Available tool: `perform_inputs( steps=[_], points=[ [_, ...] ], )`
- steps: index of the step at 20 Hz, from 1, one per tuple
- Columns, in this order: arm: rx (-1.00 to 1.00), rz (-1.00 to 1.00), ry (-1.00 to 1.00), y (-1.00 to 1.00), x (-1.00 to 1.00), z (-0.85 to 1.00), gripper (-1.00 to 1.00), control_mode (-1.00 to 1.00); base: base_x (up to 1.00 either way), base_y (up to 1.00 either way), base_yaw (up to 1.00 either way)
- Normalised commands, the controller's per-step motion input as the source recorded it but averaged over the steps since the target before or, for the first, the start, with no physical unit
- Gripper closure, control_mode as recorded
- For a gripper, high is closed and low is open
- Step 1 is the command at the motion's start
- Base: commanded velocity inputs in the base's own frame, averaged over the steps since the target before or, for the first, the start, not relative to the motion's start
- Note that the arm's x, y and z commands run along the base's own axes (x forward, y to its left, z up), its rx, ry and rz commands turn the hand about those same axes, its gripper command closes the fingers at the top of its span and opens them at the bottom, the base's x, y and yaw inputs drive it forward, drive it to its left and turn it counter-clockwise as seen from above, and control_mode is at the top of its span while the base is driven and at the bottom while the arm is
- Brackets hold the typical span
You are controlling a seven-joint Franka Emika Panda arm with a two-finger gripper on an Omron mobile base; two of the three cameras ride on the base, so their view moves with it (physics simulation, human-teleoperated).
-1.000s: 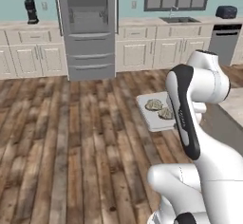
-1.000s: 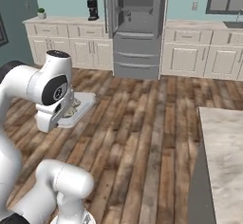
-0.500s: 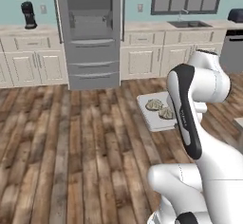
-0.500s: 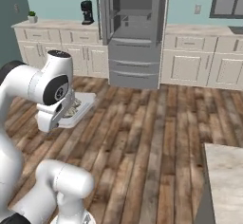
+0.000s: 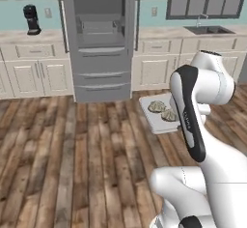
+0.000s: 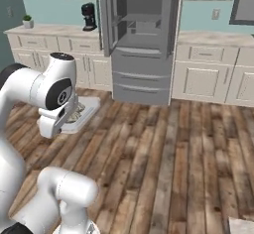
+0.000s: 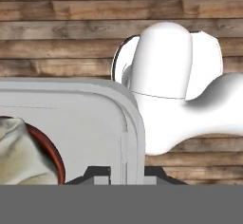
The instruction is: Place two dumplings into each of the tupperware containers and then place the containers in the fridge.
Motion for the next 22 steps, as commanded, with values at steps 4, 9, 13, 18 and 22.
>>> perform_inputs(
  steps=[4, 9, 13, 18, 22],
  points=[
    [0.0, 0.0, 0.0, 0.0, 0.0, 0.0, 1.0, 1.0, 1.0, 0.17, 0.04],
    [0.0, 0.0, 0.0, 0.0, 0.0, 0.0, 1.0, 1.0, 1.0, 0.34, 0.0],
    [0.0, 0.0, 0.0, 0.0, 0.0, 0.0, 1.0, 1.0, 1.0, 0.47, 0.0],
    [0.0, 0.0, 0.0, 0.0, 0.0, 0.0, 1.0, 1.0, 1.0, 0.15, 0.0],
    [0.0, 0.0, 0.0, 0.0, 0.0, 0.0, 1.0, 1.0, 1.0, -0.02, -0.06]
  ],
)
